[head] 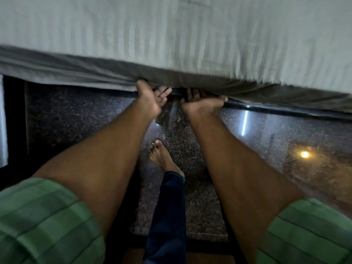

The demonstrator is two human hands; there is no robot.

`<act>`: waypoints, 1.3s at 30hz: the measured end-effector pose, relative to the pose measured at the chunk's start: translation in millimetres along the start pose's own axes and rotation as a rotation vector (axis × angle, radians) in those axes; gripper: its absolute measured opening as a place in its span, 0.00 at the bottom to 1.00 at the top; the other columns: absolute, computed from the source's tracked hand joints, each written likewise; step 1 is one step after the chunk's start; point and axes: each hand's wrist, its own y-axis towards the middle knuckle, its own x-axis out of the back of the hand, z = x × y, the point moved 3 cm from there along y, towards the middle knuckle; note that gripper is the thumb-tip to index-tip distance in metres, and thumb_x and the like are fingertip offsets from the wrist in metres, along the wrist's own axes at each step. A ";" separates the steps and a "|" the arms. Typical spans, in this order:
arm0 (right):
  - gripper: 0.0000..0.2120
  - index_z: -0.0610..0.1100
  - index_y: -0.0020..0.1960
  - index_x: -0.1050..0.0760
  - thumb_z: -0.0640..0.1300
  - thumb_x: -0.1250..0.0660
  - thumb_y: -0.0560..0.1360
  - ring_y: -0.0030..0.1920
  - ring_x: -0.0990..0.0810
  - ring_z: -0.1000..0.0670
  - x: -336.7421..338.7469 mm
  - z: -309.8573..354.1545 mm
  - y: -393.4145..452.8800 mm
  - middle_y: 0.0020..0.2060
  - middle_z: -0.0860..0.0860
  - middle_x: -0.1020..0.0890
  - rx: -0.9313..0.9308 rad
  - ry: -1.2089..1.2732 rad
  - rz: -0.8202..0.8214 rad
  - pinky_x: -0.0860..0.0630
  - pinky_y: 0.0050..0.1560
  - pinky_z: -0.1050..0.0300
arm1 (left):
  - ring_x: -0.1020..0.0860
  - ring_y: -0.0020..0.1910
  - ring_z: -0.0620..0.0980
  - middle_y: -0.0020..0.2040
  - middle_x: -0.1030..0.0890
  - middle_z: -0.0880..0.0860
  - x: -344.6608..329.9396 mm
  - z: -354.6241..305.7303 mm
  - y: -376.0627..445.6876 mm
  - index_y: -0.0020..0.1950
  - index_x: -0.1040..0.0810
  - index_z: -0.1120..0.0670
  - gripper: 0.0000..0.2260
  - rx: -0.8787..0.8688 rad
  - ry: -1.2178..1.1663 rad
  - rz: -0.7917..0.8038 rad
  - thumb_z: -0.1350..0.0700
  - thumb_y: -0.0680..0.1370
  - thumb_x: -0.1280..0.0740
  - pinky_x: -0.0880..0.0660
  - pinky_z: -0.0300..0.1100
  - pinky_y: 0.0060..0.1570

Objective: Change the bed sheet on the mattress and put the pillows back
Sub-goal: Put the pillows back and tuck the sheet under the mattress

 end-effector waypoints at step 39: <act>0.10 0.44 0.43 0.29 0.43 0.42 0.83 0.32 0.28 0.48 -44.6 -180.6 7.9 0.33 0.43 0.26 -0.139 -1.056 -0.019 0.29 0.29 0.62 | 0.23 0.39 0.45 0.43 0.18 0.47 161.2 -153.2 16.7 0.51 0.20 0.48 0.04 -0.209 0.298 -0.265 0.56 0.81 0.34 0.22 0.39 0.37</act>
